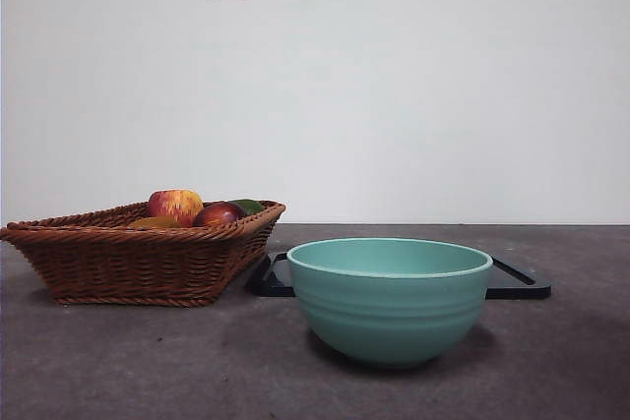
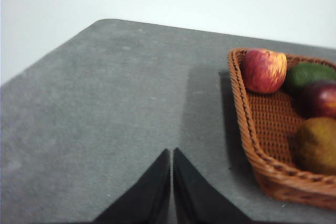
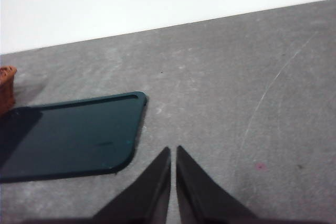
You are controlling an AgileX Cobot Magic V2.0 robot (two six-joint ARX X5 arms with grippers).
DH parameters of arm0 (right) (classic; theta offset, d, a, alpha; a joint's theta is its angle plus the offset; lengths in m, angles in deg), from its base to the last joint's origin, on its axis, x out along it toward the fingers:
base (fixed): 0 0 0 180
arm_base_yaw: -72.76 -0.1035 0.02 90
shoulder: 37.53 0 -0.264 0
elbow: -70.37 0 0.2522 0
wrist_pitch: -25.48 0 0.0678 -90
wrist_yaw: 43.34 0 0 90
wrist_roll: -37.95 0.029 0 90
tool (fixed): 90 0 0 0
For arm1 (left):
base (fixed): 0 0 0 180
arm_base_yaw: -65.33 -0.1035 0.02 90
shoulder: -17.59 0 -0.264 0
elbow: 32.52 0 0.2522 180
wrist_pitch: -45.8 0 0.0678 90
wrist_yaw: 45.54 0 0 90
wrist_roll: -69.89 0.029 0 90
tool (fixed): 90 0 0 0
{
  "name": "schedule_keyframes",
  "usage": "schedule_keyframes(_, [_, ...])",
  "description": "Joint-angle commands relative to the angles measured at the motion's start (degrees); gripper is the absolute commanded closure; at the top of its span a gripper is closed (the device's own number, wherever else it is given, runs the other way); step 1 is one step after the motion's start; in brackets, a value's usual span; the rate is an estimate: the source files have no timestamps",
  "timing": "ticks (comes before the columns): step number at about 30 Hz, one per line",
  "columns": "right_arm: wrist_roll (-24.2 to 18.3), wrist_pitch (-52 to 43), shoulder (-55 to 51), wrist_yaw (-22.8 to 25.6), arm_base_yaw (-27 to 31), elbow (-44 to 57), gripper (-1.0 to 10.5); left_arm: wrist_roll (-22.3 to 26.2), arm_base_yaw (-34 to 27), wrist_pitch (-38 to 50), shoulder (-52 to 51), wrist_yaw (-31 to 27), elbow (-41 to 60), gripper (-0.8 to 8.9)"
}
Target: Pick up the wifruite, put it on the bowl, pick up the plate, put it on desk
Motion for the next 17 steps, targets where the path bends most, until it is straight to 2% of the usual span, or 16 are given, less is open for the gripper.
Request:
schedule_keyframes(1, [3.96,0.31,-0.15,-0.48,-0.04,0.24,9.4,-6.84,-0.13,-0.17,-0.09,-0.13,1.16,8.06])
schedule_keyframes(4, [4.61,-0.37,-0.15,-3.28,-0.04,0.17,9.4,-11.28,-0.13,-0.2,-0.09,-0.13,0.96,8.06])
schedule_keyframes(6, [5.27,-0.37,-0.15,-3.41,-0.04,-0.04,9.4,-13.27,-0.13,-0.26,-0.09,-0.11,0.5,8.06])
schedule_keyframes(17, [5.77,-0.26,-0.15,-3.28,-0.04,-6.08,9.4,-14.99,-0.13,-1.2,0.04,3.21,-5.4,8.04])
